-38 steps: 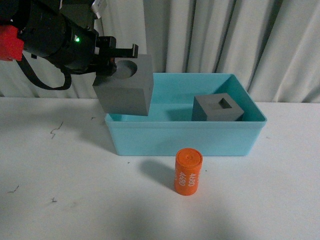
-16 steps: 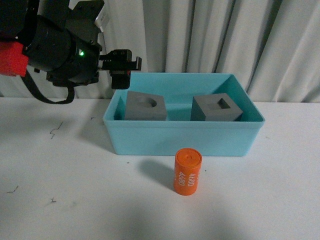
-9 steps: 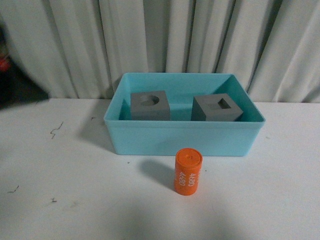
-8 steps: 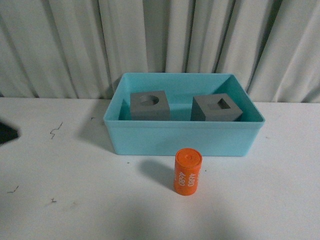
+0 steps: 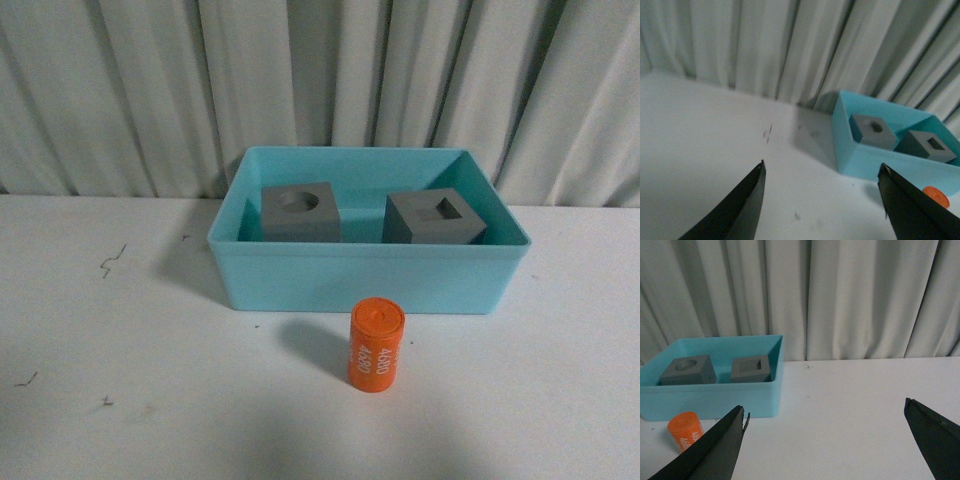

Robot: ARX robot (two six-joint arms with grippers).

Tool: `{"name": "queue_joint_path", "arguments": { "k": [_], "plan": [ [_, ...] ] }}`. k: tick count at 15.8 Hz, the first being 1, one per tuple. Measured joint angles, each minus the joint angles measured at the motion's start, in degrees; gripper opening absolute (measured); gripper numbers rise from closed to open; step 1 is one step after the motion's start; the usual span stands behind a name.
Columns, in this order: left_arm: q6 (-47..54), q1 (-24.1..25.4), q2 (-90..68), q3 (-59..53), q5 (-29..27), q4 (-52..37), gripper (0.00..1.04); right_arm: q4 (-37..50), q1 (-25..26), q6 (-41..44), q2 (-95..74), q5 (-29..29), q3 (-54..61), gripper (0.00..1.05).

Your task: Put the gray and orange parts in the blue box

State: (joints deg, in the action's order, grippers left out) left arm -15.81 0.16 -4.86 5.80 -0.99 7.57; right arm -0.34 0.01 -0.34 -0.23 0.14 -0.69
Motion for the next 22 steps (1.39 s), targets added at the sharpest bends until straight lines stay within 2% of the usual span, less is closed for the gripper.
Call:
{"name": "queue_joint_path", "arguments": {
  "k": [1,2,6,15,16,18,19,20,21,22],
  "plan": [
    [6.3,-0.1,0.7,-0.6,0.9,-5.8,0.61,0.2,0.0,0.0,0.0,-0.2,0.0,0.98],
    [10.6,-0.2,1.0,-0.6,0.9,-7.1,0.48,0.1,0.0,0.0,0.0,-0.2,0.0,0.98],
    [14.6,-0.2,2.0,-2.6,0.9,-7.0,0.01,0.1,0.0,0.0,0.0,-0.2,0.0,0.98],
    [14.8,-0.2,4.4,-5.2,1.0,-7.3,0.02,0.1,0.0,0.0,0.0,-0.2,0.0,0.98],
    [14.8,-0.2,4.4,-5.2,1.0,-7.3,0.06,0.1,0.0,0.0,0.0,-0.2,0.0,0.98],
    [14.8,-0.2,4.4,-5.2,1.0,-7.3,0.29,0.1,0.0,0.0,0.0,-0.2,0.0,0.98],
    [14.8,-0.2,4.4,-5.2,1.0,-7.3,0.42,-2.5,0.3,-0.1,-0.5,-0.9,-0.5,0.98],
    [14.8,-0.2,4.4,-5.2,1.0,-7.4,0.55,-14.9,4.3,-0.6,-10.9,-8.0,-6.4,0.98],
    [14.8,-0.2,4.4,-5.2,1.0,-7.4,0.67,-12.0,9.7,-0.6,-23.7,-12.9,-10.1,0.98],
    [14.8,-0.2,4.4,-5.2,1.0,-7.4,0.78,-5.2,11.4,-0.1,-32.4,-16.4,-12.9,0.98]
  ]
}}
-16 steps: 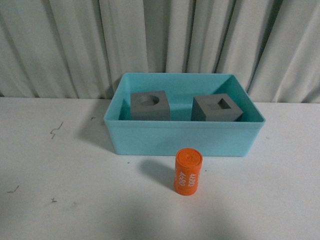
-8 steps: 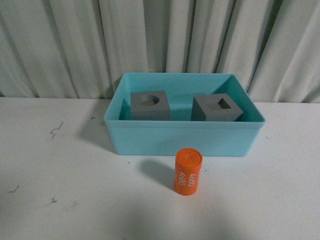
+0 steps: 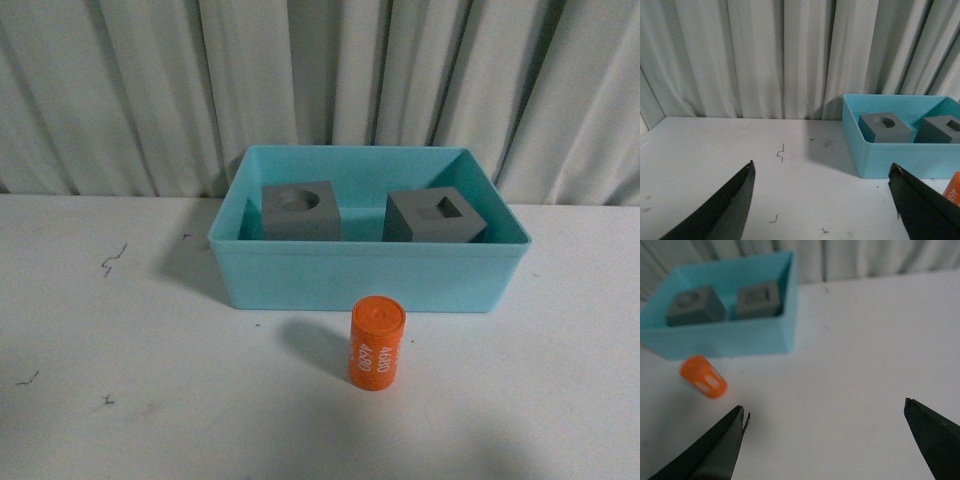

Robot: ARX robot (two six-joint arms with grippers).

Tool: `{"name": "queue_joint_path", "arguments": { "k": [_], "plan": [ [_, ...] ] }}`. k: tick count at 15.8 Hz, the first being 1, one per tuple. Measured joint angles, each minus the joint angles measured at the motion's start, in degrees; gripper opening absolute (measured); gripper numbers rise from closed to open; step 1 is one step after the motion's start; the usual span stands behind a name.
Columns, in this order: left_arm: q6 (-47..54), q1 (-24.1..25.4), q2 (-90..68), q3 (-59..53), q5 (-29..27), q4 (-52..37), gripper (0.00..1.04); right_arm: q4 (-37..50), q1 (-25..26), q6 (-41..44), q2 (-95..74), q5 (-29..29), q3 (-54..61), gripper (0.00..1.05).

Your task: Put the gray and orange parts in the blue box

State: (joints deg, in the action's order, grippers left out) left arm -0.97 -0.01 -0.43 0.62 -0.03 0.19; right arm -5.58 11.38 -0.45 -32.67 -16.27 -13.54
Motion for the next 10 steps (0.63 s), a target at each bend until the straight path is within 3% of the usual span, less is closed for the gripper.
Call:
{"name": "queue_joint_path", "arguments": {
  "k": [2,3,6,8,10],
  "plan": [
    [0.1,0.0,0.0,0.0,0.0,0.0,1.0,16.2,-3.7,1.8,-19.4,-5.5,-9.8,0.98],
    [0.1,0.0,0.0,0.0,0.0,0.0,0.98,20.1,-7.0,3.8,-27.4,-6.8,-14.2,0.98],
    [0.1,0.0,0.0,0.0,0.0,0.0,0.98,19.1,-20.8,10.6,-46.2,-9.2,-23.1,0.98],
    [0.1,0.0,0.0,0.0,0.0,0.0,0.98,20.9,-28.2,13.5,-54.4,-5.0,-26.5,0.98],
    [0.1,0.0,0.0,0.0,0.0,0.0,0.98,22.2,-32.2,13.8,-61.8,0.2,-29.5,0.98]
  ]
}}
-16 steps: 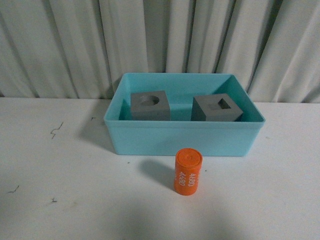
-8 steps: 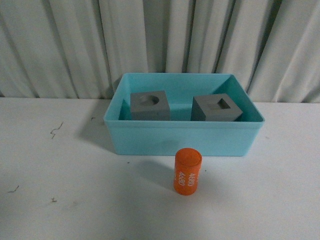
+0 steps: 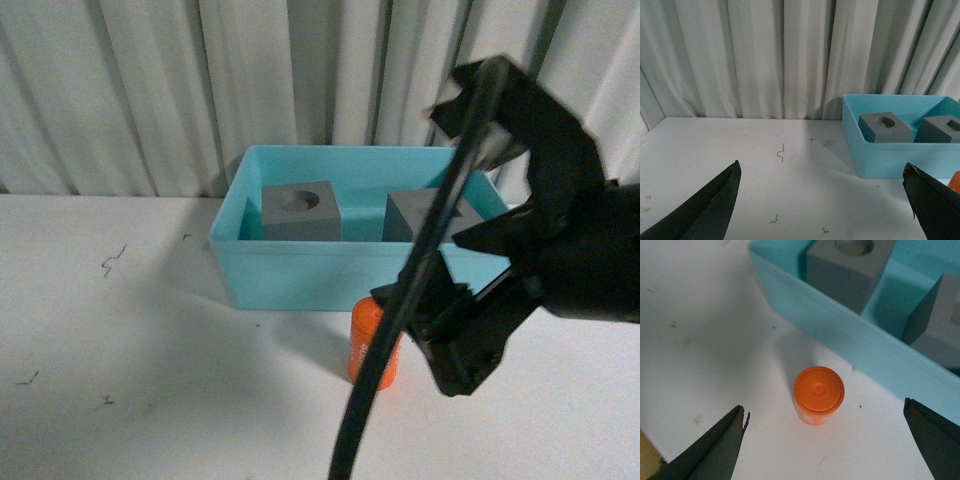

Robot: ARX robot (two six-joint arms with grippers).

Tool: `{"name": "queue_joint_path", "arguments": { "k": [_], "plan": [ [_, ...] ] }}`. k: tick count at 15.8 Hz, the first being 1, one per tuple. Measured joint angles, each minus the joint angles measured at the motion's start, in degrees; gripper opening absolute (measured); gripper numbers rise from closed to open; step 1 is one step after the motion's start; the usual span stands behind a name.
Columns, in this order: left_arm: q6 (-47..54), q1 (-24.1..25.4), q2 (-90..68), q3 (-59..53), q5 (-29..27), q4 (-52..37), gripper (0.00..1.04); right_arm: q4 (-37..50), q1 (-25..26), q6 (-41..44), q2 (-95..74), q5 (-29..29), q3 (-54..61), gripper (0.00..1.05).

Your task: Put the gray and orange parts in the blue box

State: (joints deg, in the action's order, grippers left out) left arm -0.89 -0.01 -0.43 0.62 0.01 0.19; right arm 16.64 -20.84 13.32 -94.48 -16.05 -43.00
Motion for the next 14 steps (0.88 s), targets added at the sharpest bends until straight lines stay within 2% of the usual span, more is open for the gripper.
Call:
{"name": "queue_joint_path", "arguments": {
  "k": [4,11,12,14],
  "plan": [
    [0.0,0.0,0.0,0.0,0.0,0.0,0.98,1.4,-3.0,-1.8,-10.7,6.3,-5.1,0.98],
    [0.0,0.0,0.0,0.0,0.0,0.0,0.98,-0.2,-6.2,-7.7,-19.9,11.2,-11.5,0.98],
    [0.0,0.0,0.0,0.0,0.0,0.0,0.98,0.0,-6.3,-8.6,-20.6,11.8,-11.7,0.94],
    [0.0,0.0,0.0,0.0,0.0,0.0,0.98,-0.1,-6.5,-9.5,-20.8,12.2,-11.7,0.74]
  ]
}}
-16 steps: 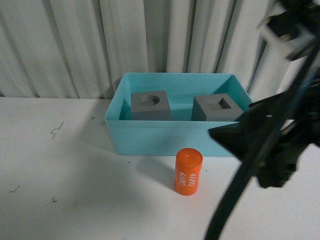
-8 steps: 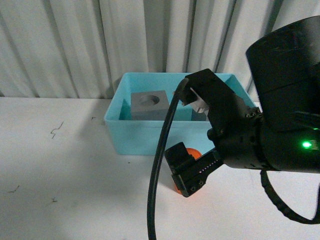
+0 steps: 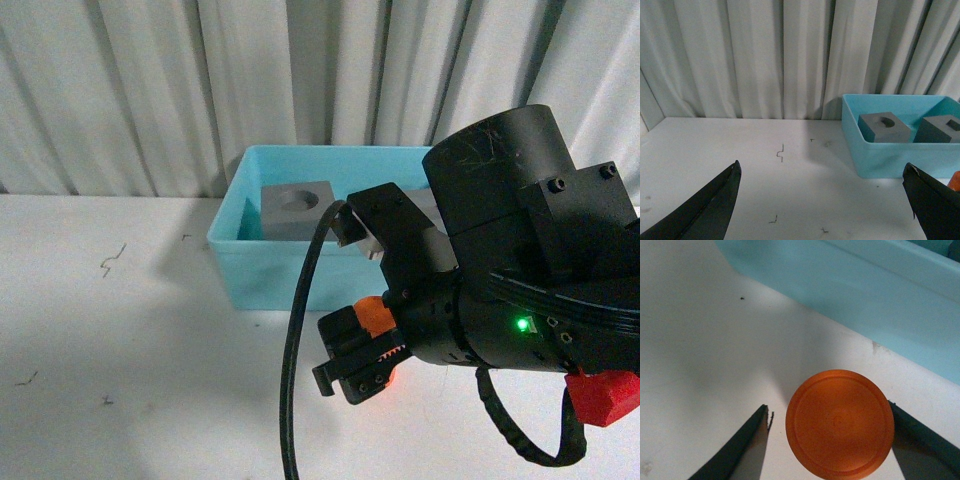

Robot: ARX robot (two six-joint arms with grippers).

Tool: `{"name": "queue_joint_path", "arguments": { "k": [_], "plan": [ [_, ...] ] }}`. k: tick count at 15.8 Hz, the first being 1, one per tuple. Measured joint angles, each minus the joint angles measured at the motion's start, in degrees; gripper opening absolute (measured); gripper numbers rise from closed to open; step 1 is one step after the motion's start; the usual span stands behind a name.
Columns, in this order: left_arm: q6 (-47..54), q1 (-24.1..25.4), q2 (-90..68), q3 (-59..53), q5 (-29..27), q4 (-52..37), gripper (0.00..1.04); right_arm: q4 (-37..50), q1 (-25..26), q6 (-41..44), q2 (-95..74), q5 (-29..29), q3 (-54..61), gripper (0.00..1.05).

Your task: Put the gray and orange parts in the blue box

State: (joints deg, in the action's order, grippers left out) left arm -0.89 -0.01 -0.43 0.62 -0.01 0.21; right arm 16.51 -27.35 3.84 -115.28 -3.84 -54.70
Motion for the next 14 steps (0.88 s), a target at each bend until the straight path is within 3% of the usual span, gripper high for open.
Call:
{"name": "queue_joint_path", "arguments": {
  "k": [3,7,11,14],
  "plan": [
    [0.0,0.0,0.0,0.0,0.0,0.0,0.98,-0.1,0.4,-0.9,0.4,-0.3,0.1,0.48],
    [0.0,0.0,0.0,0.0,0.0,0.0,0.98,0.2,2.6,-4.1,15.0,-8.9,1.6,0.47],
    [0.0,0.0,0.0,0.0,0.0,0.0,0.98,1.3,9.1,-5.9,12.4,-7.5,-14.0,0.47],
    [0.0,0.0,0.0,0.0,0.0,0.0,0.98,-1.7,8.0,-6.5,1.6,-4.6,-20.0,0.47]
  ]
}}
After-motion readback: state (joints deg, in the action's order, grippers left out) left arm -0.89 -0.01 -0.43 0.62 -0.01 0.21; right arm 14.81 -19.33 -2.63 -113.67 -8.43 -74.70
